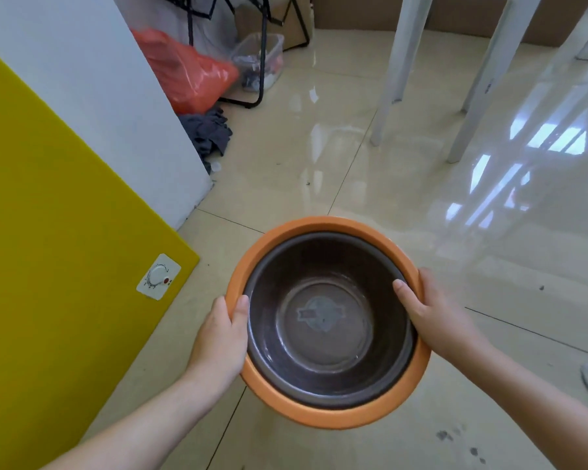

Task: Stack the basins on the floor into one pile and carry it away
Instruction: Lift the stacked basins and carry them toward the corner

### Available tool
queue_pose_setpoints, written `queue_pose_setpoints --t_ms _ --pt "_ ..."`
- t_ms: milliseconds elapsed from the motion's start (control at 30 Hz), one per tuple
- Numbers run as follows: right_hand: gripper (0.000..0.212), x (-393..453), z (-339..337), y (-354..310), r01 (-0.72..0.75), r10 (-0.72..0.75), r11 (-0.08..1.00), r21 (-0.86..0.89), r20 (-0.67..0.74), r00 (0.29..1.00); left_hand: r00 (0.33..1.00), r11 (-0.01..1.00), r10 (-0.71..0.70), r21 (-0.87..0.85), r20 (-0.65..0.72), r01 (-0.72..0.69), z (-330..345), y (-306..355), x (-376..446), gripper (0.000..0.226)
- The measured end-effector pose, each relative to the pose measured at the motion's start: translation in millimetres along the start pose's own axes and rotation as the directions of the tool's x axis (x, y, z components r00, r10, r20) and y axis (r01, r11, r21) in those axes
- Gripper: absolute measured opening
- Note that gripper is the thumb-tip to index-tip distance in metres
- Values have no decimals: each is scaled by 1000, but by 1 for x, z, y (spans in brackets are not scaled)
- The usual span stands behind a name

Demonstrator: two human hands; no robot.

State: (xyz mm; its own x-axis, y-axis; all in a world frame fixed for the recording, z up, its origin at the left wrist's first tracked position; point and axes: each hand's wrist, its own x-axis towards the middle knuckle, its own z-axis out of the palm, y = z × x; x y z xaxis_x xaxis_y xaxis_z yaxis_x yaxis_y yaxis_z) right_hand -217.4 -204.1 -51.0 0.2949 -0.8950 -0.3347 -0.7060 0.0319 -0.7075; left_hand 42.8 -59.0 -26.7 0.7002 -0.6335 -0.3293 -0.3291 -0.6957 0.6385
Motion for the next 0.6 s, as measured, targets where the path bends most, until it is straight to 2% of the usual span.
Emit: queue_pose_setpoints --t_ms 100,233,400,533,600 --pt "25 22 -7 -31 5 -5 1000 7 37 999 991 990 -136 -48 9 136 -23 25 10 36" --pt "24 59 -1 -90 30 -25 999 -33 139 990 962 959 -270 -107 -44 264 -64 36 35 37" --pt "24 115 16 -159 94 -84 995 -41 201 976 952 957 -281 -108 -123 268 -96 35 102 58" --pt "29 158 11 -209 86 -68 991 -98 177 982 955 947 -281 -189 -97 260 -110 58 148 59" --pt "32 178 3 -231 66 -44 988 -140 155 987 951 942 -302 -176 -64 287 -113 76 163 59"
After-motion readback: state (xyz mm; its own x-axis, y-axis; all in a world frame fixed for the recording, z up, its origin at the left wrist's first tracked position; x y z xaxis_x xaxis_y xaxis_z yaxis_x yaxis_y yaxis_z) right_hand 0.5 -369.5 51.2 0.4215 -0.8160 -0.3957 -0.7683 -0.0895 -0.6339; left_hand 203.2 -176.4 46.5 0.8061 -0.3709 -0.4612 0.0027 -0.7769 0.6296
